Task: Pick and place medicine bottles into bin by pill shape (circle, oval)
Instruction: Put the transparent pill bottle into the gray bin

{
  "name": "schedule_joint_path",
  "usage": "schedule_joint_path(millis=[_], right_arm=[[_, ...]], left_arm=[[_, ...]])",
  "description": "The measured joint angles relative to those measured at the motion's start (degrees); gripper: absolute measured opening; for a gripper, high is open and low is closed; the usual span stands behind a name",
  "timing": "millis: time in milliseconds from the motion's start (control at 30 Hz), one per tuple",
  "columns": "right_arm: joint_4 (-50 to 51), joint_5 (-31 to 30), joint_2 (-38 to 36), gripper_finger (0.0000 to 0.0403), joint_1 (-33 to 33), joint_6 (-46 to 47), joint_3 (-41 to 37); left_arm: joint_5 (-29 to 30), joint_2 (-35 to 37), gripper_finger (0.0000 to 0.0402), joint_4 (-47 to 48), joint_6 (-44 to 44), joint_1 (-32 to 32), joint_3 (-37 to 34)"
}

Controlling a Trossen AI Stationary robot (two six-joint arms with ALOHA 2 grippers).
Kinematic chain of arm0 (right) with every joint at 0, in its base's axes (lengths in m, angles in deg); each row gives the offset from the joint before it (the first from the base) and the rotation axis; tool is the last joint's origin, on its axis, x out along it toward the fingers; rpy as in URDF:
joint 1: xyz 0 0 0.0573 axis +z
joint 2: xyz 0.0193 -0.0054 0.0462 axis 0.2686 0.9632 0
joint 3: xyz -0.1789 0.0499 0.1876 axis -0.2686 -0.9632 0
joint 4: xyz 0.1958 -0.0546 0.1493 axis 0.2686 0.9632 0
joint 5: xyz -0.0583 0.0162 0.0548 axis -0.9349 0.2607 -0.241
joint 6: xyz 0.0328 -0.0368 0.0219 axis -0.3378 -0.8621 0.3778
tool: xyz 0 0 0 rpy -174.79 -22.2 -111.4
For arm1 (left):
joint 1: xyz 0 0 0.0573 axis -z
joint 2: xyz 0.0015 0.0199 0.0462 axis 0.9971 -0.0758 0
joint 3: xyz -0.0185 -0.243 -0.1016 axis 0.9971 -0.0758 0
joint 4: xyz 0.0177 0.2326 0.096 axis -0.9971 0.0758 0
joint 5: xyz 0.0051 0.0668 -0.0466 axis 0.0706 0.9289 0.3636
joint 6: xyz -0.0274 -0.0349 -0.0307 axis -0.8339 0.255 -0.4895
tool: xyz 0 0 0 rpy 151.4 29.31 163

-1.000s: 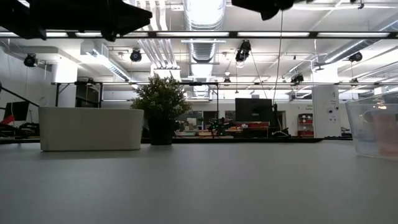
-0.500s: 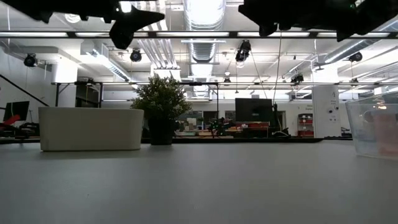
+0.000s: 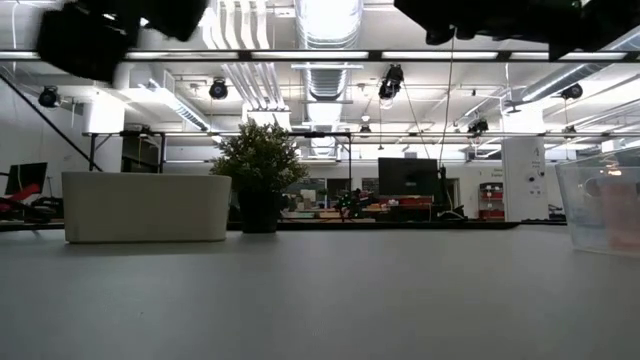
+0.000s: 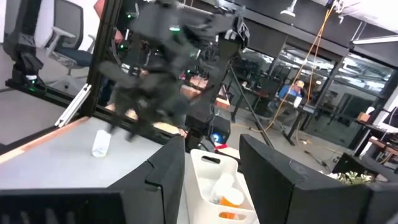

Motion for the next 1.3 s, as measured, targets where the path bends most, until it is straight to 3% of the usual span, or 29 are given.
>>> schedule_joint_path(millis=[133,267,467,667,867,1167,1300], right_arm=[[0.8,0.0,-0.4,0.0144,-0.1,-0.1,0.0],[0.8,0.0,-0.3,0.0143,-0.1,0.0,0.0],[0.9,0.0,-0.2,0.0144,-0.1,0.2,0.0],[1.2,0.0,-0.2,0.0144,-0.1,0.3,0.0],[2.0,0.0,-0.2,0.0144,-0.1,0.9,0.0],[3.2,0.0,-0.2,0.0144,-0.1,0.8,0.0],[3.4,0.0,-0.2,0.0144,-0.1,0.7,0.0]], left_arm=[[-9.2,-5.5,0.0180,5.3,-10.5,5.1,3.7],[-10.0,-8.8,0.0180,10.4,-20.9,10.0,4.9],[-9.7,-10.2,0.0180,11.9,-27.5,16.2,2.9],[-9.2,-10.3,0.0180,14.4,-28.2,18.9,1.1],[-5.2,-10.3,0.0183,13.1,-28.3,18.9,1.0],[-4.9,-11.5,0.0275,12.3,-29.4,19.7,0.3],[-4.8,-13.9,0.0284,7.9,-26.6,20.5,-0.8]])
